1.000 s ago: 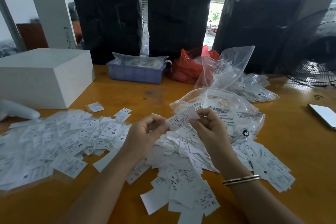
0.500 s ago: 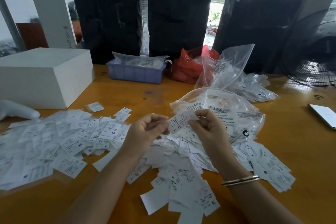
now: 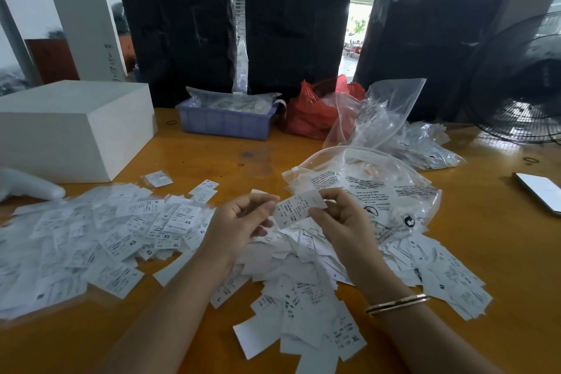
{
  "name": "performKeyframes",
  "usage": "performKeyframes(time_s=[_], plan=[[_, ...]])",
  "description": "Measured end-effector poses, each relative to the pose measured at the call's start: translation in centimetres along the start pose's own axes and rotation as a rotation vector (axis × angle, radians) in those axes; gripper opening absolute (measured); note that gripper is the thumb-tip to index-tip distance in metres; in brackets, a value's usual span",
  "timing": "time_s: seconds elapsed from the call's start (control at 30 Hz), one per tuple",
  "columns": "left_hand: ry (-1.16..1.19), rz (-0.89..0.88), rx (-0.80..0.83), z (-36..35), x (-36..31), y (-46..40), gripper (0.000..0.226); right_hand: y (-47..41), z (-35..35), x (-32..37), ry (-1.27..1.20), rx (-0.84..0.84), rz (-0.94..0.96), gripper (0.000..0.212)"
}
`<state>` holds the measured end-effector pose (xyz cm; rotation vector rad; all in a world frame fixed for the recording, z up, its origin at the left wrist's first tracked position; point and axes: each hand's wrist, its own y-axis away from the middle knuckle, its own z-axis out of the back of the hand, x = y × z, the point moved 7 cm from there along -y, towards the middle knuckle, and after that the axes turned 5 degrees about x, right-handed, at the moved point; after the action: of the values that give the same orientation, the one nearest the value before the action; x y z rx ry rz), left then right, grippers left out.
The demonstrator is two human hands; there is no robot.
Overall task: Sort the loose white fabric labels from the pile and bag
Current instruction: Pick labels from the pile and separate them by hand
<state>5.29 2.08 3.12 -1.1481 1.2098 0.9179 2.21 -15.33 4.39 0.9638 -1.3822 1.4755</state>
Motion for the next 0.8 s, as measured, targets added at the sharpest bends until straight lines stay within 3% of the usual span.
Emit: performKeyframes(time_s=[0.17,0.3,0.5,0.8], plan=[[-0.011,-0.003,-0.012,0.0,-0.1,0.0,0.008,-0.1,0.0,-0.3,0.049,-0.02,-0.015,0.011],[-0.082,0.037,-0.008,-0.2,0.1,0.1,0.031,0.0,0.2,-0.2,-0.023,-0.036,-0.022,0.01],[-0.066,0.049,-0.018,-0.4,0.1,0.2,0.032,0.3,-1.4,-0.6,-0.039,0.056,-0.105,0.004],[-0.048,0.082,-0.036,-0.7,0.5,0.4,0.017,0.6,-1.5,-0.3,-0.081,0.08,-0.161,0.011]])
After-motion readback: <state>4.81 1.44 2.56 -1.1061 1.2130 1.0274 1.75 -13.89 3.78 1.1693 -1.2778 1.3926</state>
